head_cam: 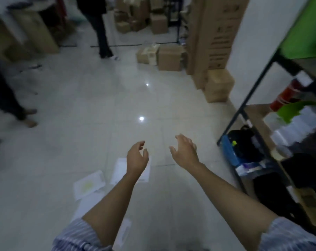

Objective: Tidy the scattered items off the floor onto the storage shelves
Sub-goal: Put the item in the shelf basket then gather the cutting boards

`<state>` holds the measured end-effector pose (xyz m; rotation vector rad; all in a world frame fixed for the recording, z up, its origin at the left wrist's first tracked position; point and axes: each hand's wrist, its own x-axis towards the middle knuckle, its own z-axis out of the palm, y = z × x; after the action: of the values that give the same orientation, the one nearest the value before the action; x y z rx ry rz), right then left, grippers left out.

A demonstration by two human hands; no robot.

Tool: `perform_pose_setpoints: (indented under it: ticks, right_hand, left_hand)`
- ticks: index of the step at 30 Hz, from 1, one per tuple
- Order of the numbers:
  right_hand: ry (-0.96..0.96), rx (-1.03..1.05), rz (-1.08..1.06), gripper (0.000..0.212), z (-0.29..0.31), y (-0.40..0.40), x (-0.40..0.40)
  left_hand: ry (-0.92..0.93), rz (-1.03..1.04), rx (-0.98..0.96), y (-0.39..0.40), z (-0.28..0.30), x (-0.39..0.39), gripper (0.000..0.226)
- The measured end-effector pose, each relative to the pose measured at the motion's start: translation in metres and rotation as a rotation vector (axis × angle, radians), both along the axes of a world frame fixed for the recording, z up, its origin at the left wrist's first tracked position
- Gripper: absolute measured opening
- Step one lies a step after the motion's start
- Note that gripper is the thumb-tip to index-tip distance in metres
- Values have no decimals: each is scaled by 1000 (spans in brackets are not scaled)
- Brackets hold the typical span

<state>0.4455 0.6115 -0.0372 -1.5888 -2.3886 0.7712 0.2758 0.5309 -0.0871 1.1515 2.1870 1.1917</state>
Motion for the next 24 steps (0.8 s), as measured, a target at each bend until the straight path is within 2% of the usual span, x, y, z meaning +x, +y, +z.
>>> perform_pose_setpoints:
  ticks: [4, 7, 16, 20, 24]
  right_hand:
    - [-84, -118, 213, 59, -34, -62, -85]
    - [-115, -175, 321, 52, -53, -104, -138]
    - [-206, -268, 599, 51, -127, -189, -238]
    - [-262, -275, 702, 49, -196, -210, -262]
    - [-339, -298, 806, 48, -293, -224, -272]
  left_hand:
    - [-24, 206, -124, -96, -26, -72, 36]
    - [-56, 319, -173, -159, -44, -103, 36]
    - [-220, 744, -188, -260, -101, -123, 33]
    - [-258, 899, -168, -275, -157, -121, 31]
    - [-333, 997, -168, -285, -248, -115, 29]
